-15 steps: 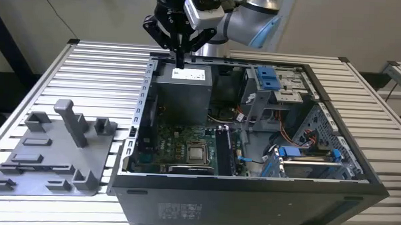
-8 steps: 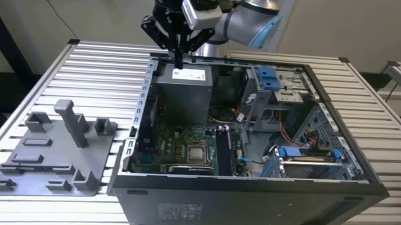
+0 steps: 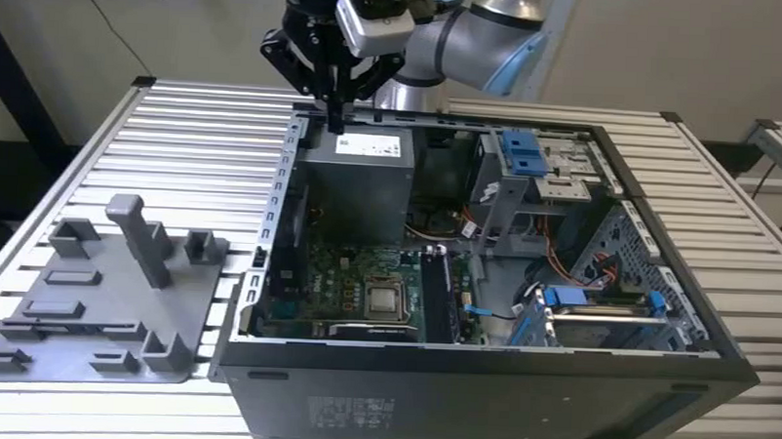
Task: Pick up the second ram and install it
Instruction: 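Reach for the second ram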
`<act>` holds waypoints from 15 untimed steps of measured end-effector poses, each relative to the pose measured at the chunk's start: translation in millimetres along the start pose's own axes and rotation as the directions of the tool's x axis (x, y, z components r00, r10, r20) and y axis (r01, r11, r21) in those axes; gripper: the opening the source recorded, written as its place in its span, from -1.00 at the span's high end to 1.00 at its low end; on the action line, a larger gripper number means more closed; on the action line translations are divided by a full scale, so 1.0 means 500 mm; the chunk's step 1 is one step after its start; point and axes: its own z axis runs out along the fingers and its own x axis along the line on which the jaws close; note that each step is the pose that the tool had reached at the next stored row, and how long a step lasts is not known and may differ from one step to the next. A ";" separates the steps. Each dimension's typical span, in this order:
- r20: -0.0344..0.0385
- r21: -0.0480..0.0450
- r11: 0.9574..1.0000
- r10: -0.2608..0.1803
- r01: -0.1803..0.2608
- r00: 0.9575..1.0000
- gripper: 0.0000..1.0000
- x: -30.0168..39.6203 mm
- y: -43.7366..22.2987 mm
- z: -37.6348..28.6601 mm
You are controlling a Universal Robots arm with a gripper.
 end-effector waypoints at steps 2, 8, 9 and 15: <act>0.000 0.000 1.000 0.000 0.000 1.000 0.79 0.009 -0.001 0.000; 0.000 0.000 1.000 0.000 0.000 1.000 0.79 0.038 -0.003 -0.001; 0.000 0.000 1.000 0.000 0.000 1.000 0.79 0.043 -0.003 -0.001; -0.001 0.000 1.000 0.000 0.000 1.000 0.79 0.071 -0.005 -0.002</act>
